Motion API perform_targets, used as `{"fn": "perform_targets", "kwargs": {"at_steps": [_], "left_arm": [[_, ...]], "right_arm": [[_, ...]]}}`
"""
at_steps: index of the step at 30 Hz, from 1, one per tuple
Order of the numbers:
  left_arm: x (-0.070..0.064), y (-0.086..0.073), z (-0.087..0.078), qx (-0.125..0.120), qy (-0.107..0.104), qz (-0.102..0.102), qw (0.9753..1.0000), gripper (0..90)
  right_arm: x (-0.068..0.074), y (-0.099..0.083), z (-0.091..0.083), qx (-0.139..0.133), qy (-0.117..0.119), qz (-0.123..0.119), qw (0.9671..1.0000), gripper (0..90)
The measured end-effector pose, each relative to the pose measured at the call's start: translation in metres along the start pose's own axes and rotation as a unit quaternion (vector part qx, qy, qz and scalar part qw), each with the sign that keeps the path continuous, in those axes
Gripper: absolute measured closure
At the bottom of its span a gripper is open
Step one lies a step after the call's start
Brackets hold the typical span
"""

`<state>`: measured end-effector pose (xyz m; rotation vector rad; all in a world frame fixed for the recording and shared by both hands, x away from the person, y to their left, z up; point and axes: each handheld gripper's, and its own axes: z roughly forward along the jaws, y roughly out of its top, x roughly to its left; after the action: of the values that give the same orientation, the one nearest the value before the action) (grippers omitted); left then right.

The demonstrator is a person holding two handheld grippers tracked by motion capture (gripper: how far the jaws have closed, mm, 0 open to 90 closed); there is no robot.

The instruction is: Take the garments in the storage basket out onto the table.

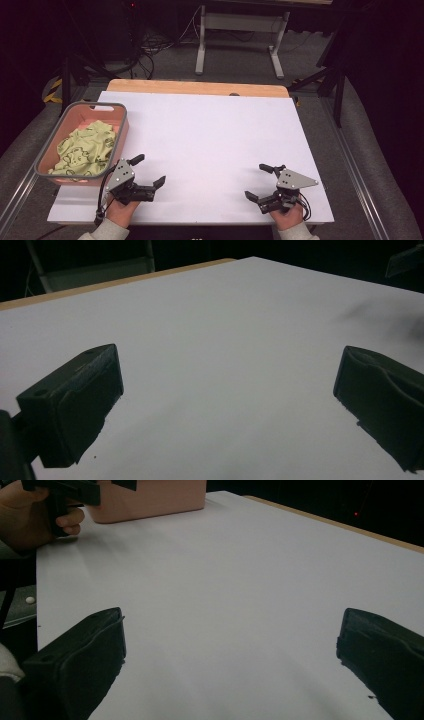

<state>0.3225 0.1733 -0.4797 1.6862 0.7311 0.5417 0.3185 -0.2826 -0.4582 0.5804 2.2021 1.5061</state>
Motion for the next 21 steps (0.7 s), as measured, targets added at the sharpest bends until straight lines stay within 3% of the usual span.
{"fn": "perform_targets", "kwargs": {"at_steps": [21], "left_arm": [[-0.0033,0.0062,-0.0041,0.006,-0.004,0.005,1.0,1.7]], "right_arm": [[0.0009,0.0008,-0.001,0.0,0.002,-0.001,1.0,0.2]]}}
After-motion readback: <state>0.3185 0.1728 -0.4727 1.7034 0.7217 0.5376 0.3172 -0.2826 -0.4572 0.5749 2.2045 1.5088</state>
